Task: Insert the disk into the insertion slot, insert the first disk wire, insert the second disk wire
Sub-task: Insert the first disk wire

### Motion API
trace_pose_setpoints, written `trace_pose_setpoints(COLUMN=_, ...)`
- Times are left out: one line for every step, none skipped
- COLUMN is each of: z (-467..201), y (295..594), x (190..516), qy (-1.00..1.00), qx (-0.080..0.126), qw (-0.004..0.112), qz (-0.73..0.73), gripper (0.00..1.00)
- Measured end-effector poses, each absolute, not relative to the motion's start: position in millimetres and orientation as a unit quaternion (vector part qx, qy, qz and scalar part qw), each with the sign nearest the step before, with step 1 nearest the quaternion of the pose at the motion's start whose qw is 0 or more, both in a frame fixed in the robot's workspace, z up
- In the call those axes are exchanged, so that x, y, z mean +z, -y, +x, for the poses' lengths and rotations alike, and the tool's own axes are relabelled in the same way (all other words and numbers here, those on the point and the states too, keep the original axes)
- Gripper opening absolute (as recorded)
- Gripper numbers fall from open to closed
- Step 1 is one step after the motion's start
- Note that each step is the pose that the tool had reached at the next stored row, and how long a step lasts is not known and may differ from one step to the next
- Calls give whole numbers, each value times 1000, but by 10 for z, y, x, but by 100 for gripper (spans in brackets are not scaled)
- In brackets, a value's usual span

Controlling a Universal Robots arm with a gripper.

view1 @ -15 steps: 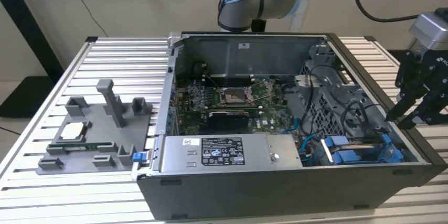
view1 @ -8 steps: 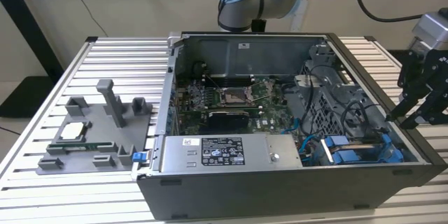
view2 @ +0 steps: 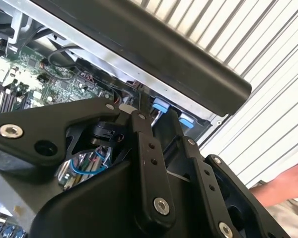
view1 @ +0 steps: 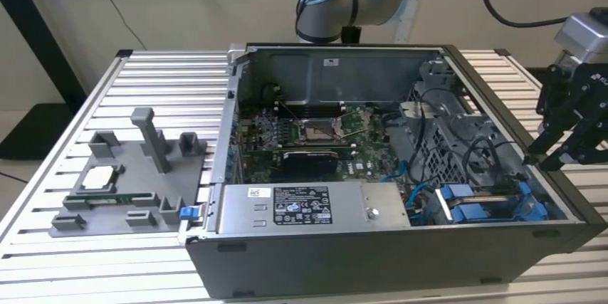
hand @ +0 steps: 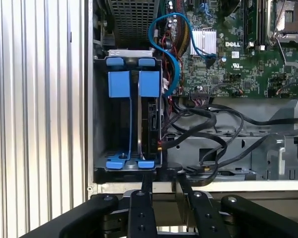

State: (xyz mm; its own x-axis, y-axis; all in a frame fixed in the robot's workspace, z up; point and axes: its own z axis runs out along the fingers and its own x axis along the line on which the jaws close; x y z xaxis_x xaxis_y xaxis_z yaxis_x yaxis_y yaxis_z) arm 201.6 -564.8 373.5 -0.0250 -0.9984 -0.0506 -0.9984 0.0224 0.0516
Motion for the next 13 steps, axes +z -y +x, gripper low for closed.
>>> trace_pose_setpoints(z=2017, y=5646, x=3730, qy=-715, qx=36, qw=0, qz=-698, gripper=100)
trace_pose_setpoints(z=2017, y=5646, x=3718, qy=-715, qx=37, qw=1, qz=-698, gripper=100)
trace_pose_setpoints(z=2017, y=5645, x=3706, qy=-715, qx=38, qw=2, qz=-698, gripper=100)
trace_pose_setpoints(z=2017, y=5645, x=3694, qy=-715, qx=39, qw=3, qz=-698, gripper=100)
trace_pose_setpoints(z=2018, y=5645, x=3685, qy=-715, qx=41, qw=5, qz=-698, gripper=100)
trace_pose_setpoints(z=2017, y=5644, x=3677, qy=-715, qx=43, qw=7, qz=-697, gripper=100)
trace_pose_setpoints(z=2017, y=5644, x=3669, qy=-715, qx=46, qw=10, qz=-697, gripper=100)
trace_pose_setpoints(z=2017, y=5643, x=3662, qy=-715, qx=50, qw=13, qz=-697, gripper=100)
trace_pose_setpoints(z=2017, y=5643, x=3656, qy=-715, qx=52, qw=16, qz=-697, gripper=100)
trace_pose_setpoints(z=2017, y=5643, x=3649, qy=-716, qx=55, qw=18, qz=-696, gripper=100)
trace_pose_setpoints(z=2017, y=5643, x=3644, qy=-716, qx=58, qw=21, qz=-695, gripper=100)
trace_pose_setpoints(z=2017, y=5643, x=3641, qy=-717, qx=61, qw=25, qz=-694, gripper=0)
trace_pose_setpoints(z=2017, y=5644, x=3637, qy=-718, qx=65, qw=29, qz=-692, gripper=0)
